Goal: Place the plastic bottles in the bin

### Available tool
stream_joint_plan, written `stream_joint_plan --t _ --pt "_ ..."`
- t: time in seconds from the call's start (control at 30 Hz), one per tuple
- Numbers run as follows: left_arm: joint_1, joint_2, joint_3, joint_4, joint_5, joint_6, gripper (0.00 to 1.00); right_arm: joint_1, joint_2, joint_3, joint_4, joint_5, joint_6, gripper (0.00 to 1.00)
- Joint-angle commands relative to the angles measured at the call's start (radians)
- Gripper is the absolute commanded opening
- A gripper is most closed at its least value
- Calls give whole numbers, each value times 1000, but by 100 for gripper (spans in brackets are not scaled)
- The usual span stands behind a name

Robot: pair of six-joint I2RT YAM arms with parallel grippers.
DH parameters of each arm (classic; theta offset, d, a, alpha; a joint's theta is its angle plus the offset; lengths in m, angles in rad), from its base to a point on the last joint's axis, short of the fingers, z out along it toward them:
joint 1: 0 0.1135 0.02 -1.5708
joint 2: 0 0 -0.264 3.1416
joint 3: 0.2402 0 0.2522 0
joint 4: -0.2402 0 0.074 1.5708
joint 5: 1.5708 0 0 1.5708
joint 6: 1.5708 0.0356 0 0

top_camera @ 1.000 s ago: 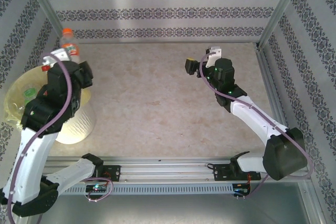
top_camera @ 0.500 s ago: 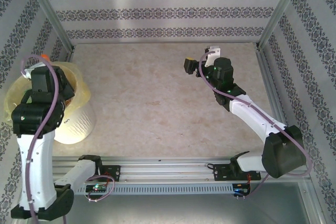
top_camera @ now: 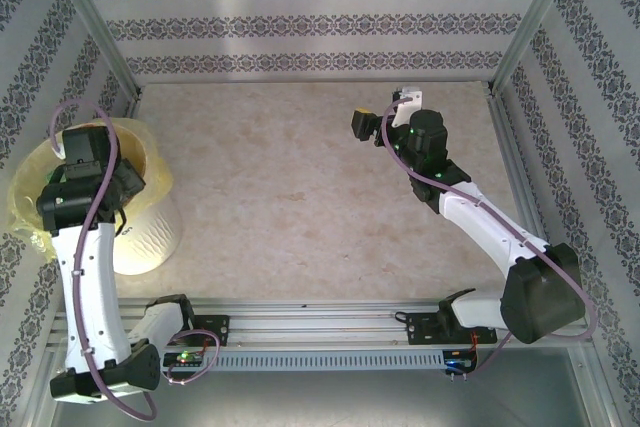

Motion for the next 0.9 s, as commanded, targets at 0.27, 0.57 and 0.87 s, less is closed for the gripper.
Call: stream_joint_plan --t 0.27,0.57,0.87 --pt "23 4 160 -60 84 19 91 9 -37 -23 11 32 -12 98" --pt "19 -110 160 230 538 -58 100 -6 -58 -40 31 58 13 98" --pt "-187 -145 -85 699 680 -161 100 -89 -174 -127 -2 146 70 98"
